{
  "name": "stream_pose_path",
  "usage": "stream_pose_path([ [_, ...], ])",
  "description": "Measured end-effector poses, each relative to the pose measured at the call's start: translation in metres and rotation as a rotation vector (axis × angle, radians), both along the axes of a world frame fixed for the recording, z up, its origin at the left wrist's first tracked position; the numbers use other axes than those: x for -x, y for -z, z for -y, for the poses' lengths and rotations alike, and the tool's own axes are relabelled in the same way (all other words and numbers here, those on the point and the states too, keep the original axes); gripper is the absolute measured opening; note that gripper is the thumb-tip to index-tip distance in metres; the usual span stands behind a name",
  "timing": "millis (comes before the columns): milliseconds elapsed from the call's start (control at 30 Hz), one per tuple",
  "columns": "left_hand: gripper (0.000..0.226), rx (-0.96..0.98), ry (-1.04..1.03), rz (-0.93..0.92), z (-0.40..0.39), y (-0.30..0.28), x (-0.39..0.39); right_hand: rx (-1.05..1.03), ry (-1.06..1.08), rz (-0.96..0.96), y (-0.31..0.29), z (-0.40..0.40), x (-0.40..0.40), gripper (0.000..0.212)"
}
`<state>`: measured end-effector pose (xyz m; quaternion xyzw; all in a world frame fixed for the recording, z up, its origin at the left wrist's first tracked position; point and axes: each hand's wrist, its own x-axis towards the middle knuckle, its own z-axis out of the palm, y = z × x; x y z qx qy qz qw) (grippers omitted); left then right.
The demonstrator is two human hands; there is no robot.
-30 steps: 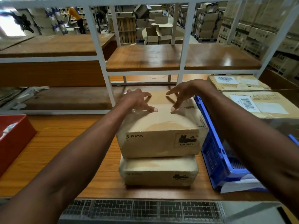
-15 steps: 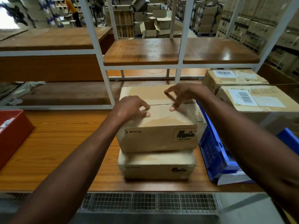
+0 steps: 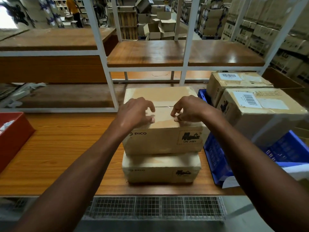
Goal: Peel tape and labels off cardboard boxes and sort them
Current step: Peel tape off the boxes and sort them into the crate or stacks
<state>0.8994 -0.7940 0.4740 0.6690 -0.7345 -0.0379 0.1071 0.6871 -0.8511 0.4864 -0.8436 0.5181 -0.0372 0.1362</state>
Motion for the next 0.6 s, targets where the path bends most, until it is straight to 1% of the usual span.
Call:
stream_pose_path([
  [67,0.041,-0.035,0.035,0.018,-0.013,0.009,-0.001,-0.002,-0.012,0.016,0.003,-0.007,0.006,0.030],
  [167,0.062,-0.086,0.074,0.030,-0.028,0.021,-0.009,0.027,-0.011,0.091,0.014,-0.015,0.014,0.031],
  [233,0.069,-0.057,0.091,0.007,-0.035,0.027,-0.016,0.036,0.031,0.189,0.021,-0.022,0.018,0.024],
  [300,0.070,0.007,0.110,-0.026,-0.040,0.037,-0.021,0.135,0.097,0.273,0.034,-0.033,0.018,0.017],
  [367,0.069,0.097,0.111,-0.099,-0.044,0.051,-0.024,0.293,0.103,0.322,0.054,-0.046,0.018,0.020],
  [400,0.068,0.158,0.100,-0.132,-0.045,0.058,-0.024,0.324,0.088,0.368,0.062,-0.052,0.019,0.023],
  [467,0.068,0.277,0.087,-0.142,-0.048,0.071,-0.022,0.304,0.085,0.442,0.073,-0.059,0.027,0.028],
  [500,0.069,0.332,0.088,-0.130,-0.050,0.078,-0.021,0.293,0.109,0.442,0.077,-0.060,0.032,0.031],
  [567,0.070,0.421,0.037,-0.132,-0.054,0.091,-0.019,0.292,0.216,0.429,0.086,-0.064,0.044,0.040],
  [600,0.075,0.448,-0.033,-0.153,-0.058,0.098,-0.018,0.278,0.275,0.466,0.091,-0.066,0.050,0.046],
])
